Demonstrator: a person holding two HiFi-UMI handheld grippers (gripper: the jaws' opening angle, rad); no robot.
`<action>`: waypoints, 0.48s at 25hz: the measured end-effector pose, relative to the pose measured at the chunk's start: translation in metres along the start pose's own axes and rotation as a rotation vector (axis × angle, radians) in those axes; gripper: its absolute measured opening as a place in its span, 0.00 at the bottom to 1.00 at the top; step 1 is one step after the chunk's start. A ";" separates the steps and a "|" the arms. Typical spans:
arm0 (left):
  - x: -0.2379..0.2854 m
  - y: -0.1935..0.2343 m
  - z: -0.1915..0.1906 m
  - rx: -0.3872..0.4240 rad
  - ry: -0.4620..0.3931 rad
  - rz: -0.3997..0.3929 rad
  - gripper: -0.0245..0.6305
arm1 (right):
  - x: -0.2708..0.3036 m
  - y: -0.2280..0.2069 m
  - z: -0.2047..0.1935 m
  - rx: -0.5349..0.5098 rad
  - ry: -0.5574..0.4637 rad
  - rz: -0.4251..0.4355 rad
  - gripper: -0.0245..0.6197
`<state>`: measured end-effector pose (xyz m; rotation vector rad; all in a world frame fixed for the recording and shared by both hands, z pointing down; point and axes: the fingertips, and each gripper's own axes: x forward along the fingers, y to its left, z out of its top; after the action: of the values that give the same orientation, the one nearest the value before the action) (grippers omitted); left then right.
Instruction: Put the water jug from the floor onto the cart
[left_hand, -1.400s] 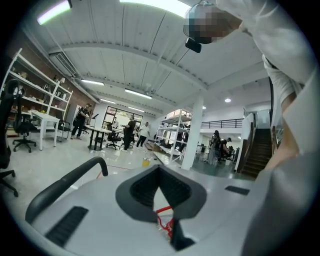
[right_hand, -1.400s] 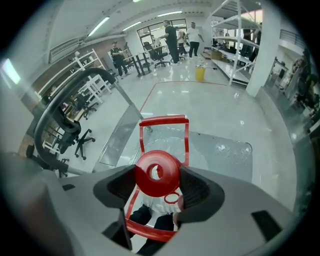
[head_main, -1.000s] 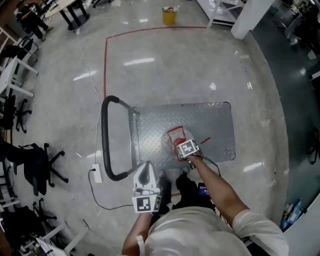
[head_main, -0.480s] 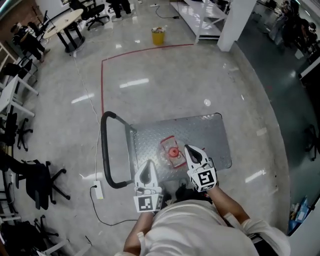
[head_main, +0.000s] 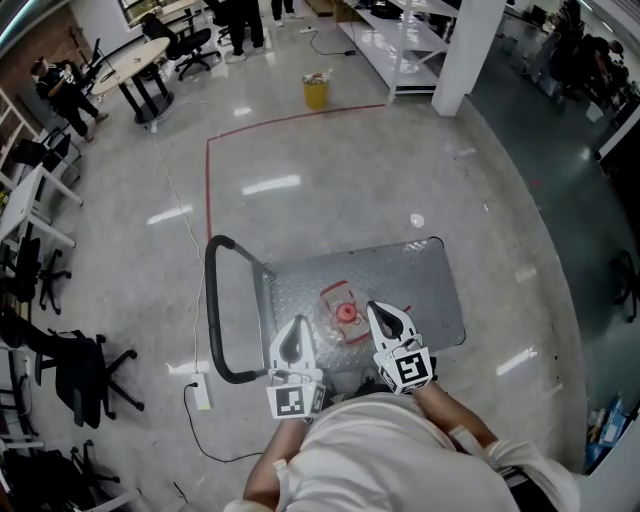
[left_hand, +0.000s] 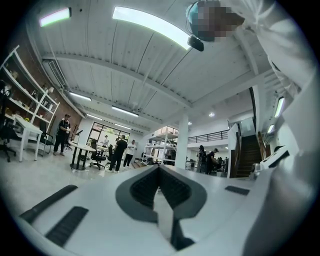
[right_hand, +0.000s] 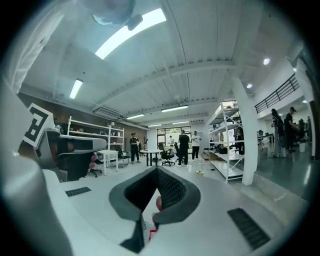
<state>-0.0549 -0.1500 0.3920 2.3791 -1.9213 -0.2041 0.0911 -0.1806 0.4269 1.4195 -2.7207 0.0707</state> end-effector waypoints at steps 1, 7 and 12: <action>0.000 0.000 0.000 0.000 0.001 0.000 0.04 | -0.001 0.001 0.000 0.001 -0.001 0.000 0.06; -0.004 -0.004 -0.001 0.008 -0.001 -0.001 0.04 | -0.008 0.000 0.000 0.008 -0.006 -0.006 0.06; -0.006 -0.010 -0.004 0.004 0.004 0.003 0.04 | -0.015 -0.006 -0.001 0.021 -0.009 -0.014 0.06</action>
<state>-0.0460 -0.1420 0.3949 2.3764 -1.9255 -0.1950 0.1044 -0.1714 0.4262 1.4475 -2.7245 0.0932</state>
